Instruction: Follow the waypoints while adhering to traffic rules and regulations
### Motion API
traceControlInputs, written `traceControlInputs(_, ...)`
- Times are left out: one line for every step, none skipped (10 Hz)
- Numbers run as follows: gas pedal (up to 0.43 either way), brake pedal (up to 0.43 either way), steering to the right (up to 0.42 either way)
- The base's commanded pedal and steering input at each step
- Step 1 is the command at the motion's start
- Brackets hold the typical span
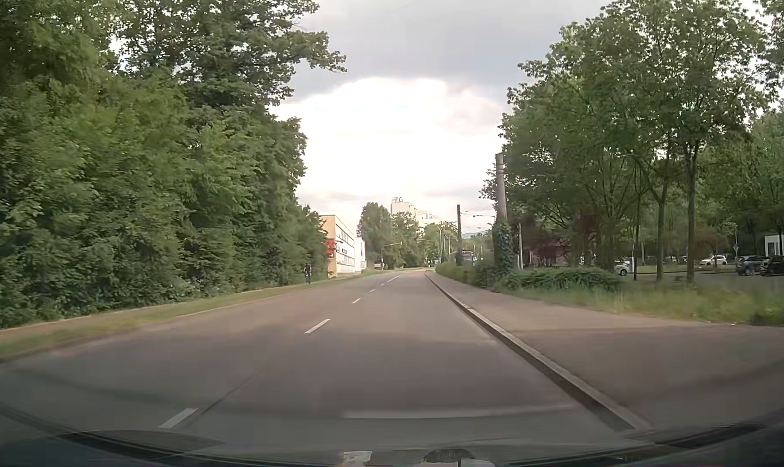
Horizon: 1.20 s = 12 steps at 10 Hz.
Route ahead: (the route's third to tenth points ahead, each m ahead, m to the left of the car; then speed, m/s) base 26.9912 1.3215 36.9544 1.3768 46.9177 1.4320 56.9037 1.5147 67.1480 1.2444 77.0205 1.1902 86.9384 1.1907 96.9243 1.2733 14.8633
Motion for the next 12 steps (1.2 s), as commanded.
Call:
traceControlInputs(0.087,0.0,0.0)
traceControlInputs(0.087,0.0,0.0)
traceControlInputs(0.087,0.0,0.0)
traceControlInputs(0.087,0.0,0.0)
traceControlInputs(0.087,0.0,-0.001)
traceControlInputs(0.087,0.0,0.0)
traceControlInputs(0.087,0.0,0.0)
traceControlInputs(0.087,0.0,0.0)
traceControlInputs(0.087,0.0,0.0)
traceControlInputs(0.087,0.0,0.0)
traceControlInputs(0.087,0.0,0.0)
traceControlInputs(0.087,0.0,0.0)
